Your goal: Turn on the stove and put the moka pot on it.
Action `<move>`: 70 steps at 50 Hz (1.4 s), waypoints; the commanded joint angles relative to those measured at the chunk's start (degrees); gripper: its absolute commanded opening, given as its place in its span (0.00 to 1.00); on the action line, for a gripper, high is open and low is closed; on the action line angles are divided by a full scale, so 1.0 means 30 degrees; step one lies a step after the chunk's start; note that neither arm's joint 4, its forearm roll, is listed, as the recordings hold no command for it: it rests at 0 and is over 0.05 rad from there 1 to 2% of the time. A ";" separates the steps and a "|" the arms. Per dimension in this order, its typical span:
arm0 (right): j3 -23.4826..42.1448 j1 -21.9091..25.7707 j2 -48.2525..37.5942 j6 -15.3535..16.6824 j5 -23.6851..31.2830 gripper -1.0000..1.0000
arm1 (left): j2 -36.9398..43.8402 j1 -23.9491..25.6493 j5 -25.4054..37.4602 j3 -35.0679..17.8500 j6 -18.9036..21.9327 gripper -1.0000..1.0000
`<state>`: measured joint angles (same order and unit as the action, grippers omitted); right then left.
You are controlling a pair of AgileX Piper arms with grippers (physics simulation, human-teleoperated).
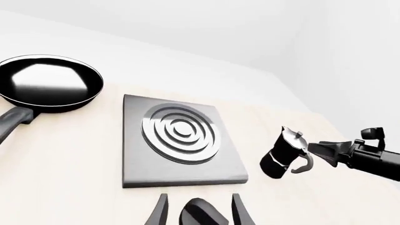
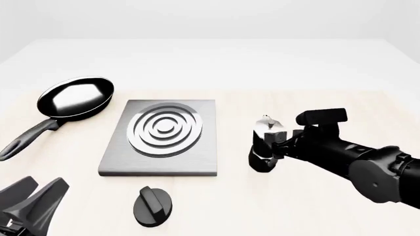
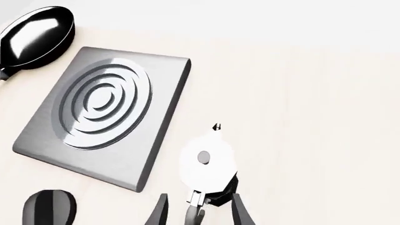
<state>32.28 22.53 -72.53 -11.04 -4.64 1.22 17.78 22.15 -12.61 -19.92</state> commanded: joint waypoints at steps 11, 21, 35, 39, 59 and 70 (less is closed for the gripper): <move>-0.2211 0.0446 -0.2406 -0.0685 -0.2978 1.00 | -0.0268 -0.0106 0.0103 0.0173 -0.0023 1.00; -0.2957 0.0552 -0.3392 -0.0924 -0.4236 1.00 | -0.0189 -0.0050 -0.0061 0.0316 -0.0027 1.00; -0.2877 0.0946 -0.3391 -0.0976 -0.4369 0.00 | -0.0107 -0.0019 -0.0082 0.0427 0.0056 1.00; -0.2830 0.0885 -0.3186 -0.0892 -0.4203 0.00 | -0.0060 -0.0008 -0.0090 0.0397 0.0107 1.00; -0.1481 0.1106 -0.0171 -0.0022 -0.1044 0.00 | 0.0024 0.0069 -0.0181 0.0340 0.0201 1.00; -0.0024 0.1324 0.0147 0.0894 -0.0015 0.00 | 0.0042 -0.0050 -0.0112 0.0197 0.0248 1.00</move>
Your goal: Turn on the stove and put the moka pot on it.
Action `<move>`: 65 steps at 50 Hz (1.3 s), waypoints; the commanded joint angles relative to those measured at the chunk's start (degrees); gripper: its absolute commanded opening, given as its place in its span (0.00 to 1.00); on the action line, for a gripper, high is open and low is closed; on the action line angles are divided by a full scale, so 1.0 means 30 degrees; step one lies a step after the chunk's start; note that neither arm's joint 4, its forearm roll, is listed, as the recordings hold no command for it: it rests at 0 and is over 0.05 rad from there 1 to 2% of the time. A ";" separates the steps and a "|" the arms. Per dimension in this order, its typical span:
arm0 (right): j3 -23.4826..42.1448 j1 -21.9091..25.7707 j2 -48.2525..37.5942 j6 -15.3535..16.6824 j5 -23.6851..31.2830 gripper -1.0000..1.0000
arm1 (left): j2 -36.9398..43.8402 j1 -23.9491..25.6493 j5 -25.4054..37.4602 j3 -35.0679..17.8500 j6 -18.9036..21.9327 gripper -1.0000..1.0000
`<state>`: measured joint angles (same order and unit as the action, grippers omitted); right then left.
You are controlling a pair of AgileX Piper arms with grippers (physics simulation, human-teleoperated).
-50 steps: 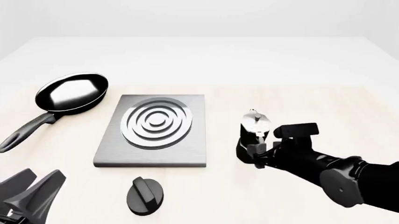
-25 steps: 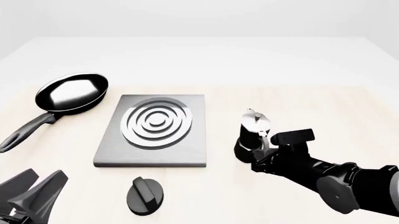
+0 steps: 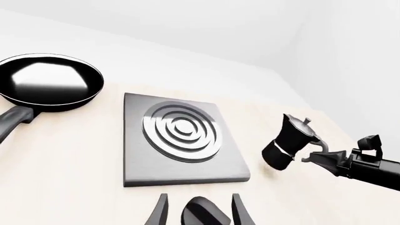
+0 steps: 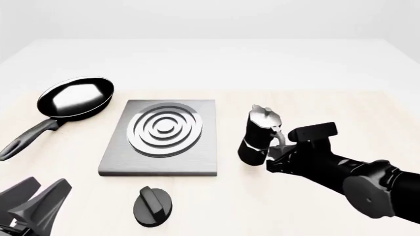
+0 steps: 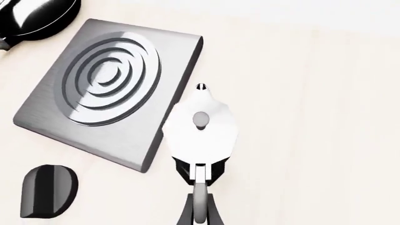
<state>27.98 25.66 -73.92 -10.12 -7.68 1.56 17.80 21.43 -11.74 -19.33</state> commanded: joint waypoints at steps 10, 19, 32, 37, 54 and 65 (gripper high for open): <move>0.3661 0.1122 -0.0375 0.1411 0.1586 0.00 | -0.0227 -0.0202 0.0377 -0.0134 0.0022 1.00; 0.6816 0.2151 -0.1941 0.2237 0.2535 0.00 | -0.0438 -0.0309 0.0504 0.0093 -0.0136 1.00; 1.0367 0.3877 -0.4595 0.2717 0.3385 0.00 | -0.0442 -0.0323 0.0353 0.0397 -0.0361 1.00; 1.1797 0.4351 -0.5644 0.2782 0.3726 0.00 | -0.0471 -0.0328 0.0384 0.0389 -0.0447 1.00; 1.5035 0.5204 -0.8639 0.3353 0.3736 0.00 | -0.0484 -0.0396 0.0175 0.0489 -0.0749 1.00; 1.6622 0.5942 -1.0759 0.3085 0.3748 0.00 | -0.0487 -0.0277 0.0108 0.0521 -0.0819 1.00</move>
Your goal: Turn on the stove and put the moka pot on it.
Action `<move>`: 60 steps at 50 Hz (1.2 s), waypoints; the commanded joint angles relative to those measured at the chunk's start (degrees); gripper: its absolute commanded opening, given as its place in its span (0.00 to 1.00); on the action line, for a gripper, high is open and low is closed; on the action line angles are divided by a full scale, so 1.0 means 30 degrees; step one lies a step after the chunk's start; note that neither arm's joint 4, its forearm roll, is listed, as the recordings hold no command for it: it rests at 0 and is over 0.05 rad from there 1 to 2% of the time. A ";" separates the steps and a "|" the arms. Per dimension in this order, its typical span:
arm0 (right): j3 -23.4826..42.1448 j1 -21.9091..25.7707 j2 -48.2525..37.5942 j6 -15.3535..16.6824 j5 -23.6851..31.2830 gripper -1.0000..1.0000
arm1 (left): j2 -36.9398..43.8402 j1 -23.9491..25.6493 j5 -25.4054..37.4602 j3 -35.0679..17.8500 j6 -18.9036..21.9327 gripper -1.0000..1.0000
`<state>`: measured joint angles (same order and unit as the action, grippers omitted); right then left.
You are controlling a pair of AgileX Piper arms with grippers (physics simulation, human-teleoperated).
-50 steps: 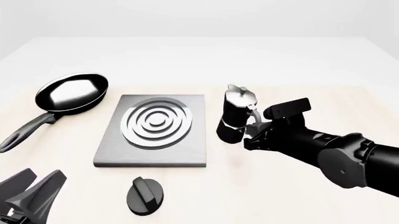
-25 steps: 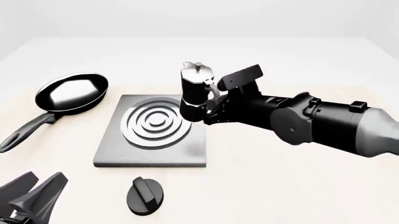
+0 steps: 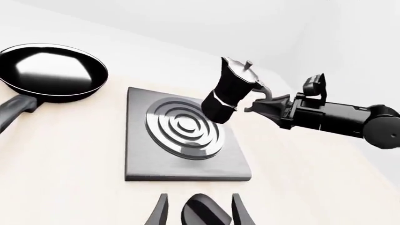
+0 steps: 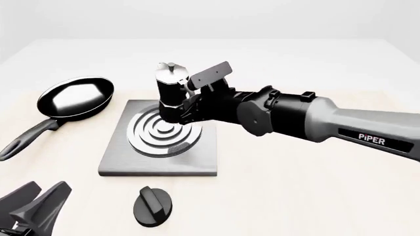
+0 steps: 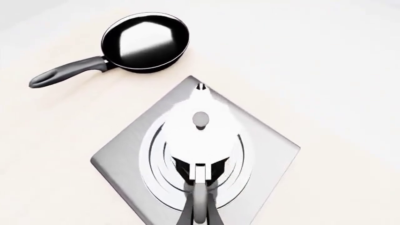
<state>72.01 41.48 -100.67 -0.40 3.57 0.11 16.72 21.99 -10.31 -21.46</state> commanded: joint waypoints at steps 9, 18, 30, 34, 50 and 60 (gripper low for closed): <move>0.3468 0.1198 -0.3762 -0.0168 0.0081 0.00 | -0.0020 -0.0014 -0.0061 -0.0022 -0.0199 1.00; 0.4055 0.1321 -0.4711 -0.0341 0.0076 0.00 | -0.0014 0.0041 -0.0097 0.0122 -0.0206 1.00; 0.4164 0.1192 -0.5599 -0.0528 -0.0285 0.00 | 0.0015 0.0012 -0.0130 0.0218 -0.0234 1.00; 0.4023 0.1111 -0.5802 -0.0572 -0.0473 0.00 | 0.0017 0.0027 -0.0127 0.0221 -0.0242 1.00; 0.3949 0.1167 -0.6017 -0.0815 -0.0487 0.00 | 0.0011 0.0076 -0.0122 0.0213 -0.0242 1.00; 0.3553 0.1114 -0.5803 -0.0925 -0.0627 1.00 | 0.0006 0.0071 -0.0134 0.0212 -0.0217 1.00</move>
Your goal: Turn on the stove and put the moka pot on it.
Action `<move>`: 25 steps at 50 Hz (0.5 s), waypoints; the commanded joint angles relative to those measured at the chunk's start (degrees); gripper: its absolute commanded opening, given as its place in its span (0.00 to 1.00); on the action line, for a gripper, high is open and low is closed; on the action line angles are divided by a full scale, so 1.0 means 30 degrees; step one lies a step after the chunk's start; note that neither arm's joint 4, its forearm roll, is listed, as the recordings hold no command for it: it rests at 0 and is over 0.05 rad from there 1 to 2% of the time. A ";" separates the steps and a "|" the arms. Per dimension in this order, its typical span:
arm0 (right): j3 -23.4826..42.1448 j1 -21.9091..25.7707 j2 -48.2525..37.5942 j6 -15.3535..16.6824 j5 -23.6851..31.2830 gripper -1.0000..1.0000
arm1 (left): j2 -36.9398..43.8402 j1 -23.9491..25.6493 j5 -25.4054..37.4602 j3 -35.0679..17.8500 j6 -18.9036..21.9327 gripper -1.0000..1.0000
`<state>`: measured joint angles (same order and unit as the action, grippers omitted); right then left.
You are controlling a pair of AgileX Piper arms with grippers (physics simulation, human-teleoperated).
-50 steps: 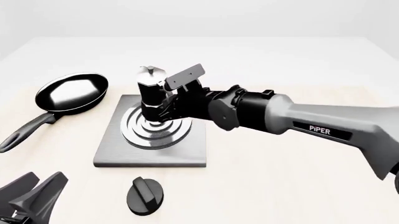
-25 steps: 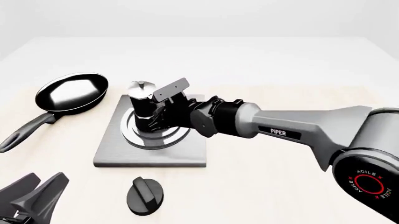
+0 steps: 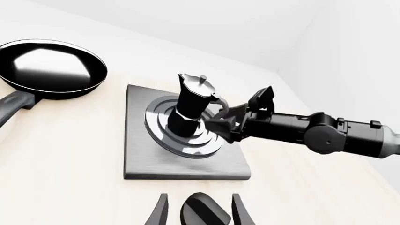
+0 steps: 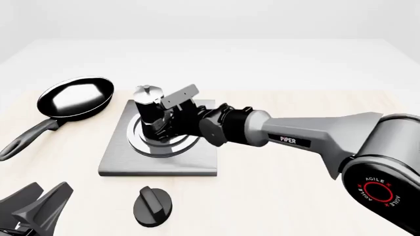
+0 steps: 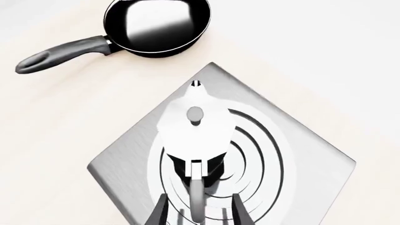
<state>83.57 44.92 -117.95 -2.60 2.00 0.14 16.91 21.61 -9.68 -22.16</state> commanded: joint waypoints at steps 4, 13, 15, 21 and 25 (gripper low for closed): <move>-0.0515 -0.0049 0.0199 -0.0197 -0.0133 1.00 | -0.0016 0.0027 0.0032 -0.0021 0.0051 1.00; -0.1381 0.0050 0.1118 -0.0261 -0.0323 1.00 | -0.0018 0.0069 0.0043 -0.0075 0.0109 1.00; -0.1579 0.0104 0.1408 -0.0299 -0.0289 1.00 | -0.0016 0.0069 0.0047 -0.0074 0.0127 1.00; -0.2473 0.0242 0.2449 -0.0426 -0.0338 1.00 | -0.0027 0.0145 0.0082 -0.0159 0.0202 1.00; -0.3243 0.0290 0.3036 -0.0501 -0.0560 1.00 | -0.0025 0.0145 0.0088 -0.0218 0.0228 1.00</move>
<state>77.85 45.36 -112.65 -3.61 1.07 0.08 17.21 21.79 -10.04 -21.72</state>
